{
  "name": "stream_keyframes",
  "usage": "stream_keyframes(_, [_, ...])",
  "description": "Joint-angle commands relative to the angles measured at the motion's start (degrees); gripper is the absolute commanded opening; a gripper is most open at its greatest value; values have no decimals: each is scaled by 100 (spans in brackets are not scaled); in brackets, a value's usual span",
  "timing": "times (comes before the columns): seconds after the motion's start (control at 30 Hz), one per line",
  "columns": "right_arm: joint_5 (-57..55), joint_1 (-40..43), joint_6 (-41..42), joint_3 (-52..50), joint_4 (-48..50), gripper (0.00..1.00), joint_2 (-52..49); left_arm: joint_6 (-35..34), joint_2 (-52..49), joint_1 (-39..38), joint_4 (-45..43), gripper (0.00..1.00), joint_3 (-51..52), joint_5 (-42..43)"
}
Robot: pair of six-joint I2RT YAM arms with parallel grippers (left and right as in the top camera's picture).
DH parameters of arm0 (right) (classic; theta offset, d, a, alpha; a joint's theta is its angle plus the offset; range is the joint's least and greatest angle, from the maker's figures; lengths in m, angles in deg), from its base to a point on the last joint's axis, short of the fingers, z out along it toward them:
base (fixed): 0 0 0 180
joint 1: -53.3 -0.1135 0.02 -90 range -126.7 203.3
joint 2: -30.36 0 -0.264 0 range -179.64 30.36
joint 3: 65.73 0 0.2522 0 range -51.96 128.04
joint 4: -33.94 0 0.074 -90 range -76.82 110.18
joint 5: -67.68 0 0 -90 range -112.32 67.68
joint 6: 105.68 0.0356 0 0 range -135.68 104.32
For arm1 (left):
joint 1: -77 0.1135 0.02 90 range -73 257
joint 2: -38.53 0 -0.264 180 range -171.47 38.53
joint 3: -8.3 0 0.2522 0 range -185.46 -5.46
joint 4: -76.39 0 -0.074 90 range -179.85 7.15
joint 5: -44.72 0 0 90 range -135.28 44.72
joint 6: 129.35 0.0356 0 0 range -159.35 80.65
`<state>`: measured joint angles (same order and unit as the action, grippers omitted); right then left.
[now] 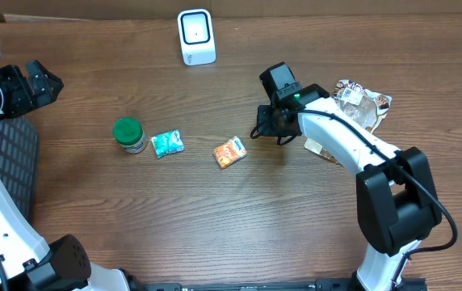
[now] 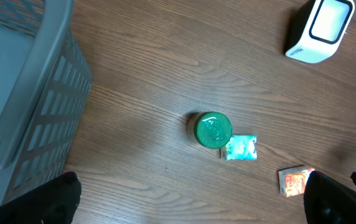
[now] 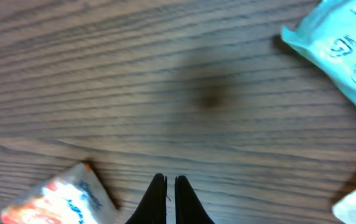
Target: Scan the item barcode
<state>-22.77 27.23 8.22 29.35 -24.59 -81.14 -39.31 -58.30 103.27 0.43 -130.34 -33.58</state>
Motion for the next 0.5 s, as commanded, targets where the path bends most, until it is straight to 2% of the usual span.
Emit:
stream_keyframes(0.0, [-144, -170, 162, -33, 127, 4, 15, 85, -55, 7, -13, 100, -9, -11])
stream_keyframes(0.3, [-20, -216, 625, -33, 122, 4, -129, 85, -55, 7, -13, 100, -9, -11])
stream_keyframes(0.47, [708, -223, 638, -33, 122, 4, -474, 87, -55, 7, -11, 100, -9, -11])
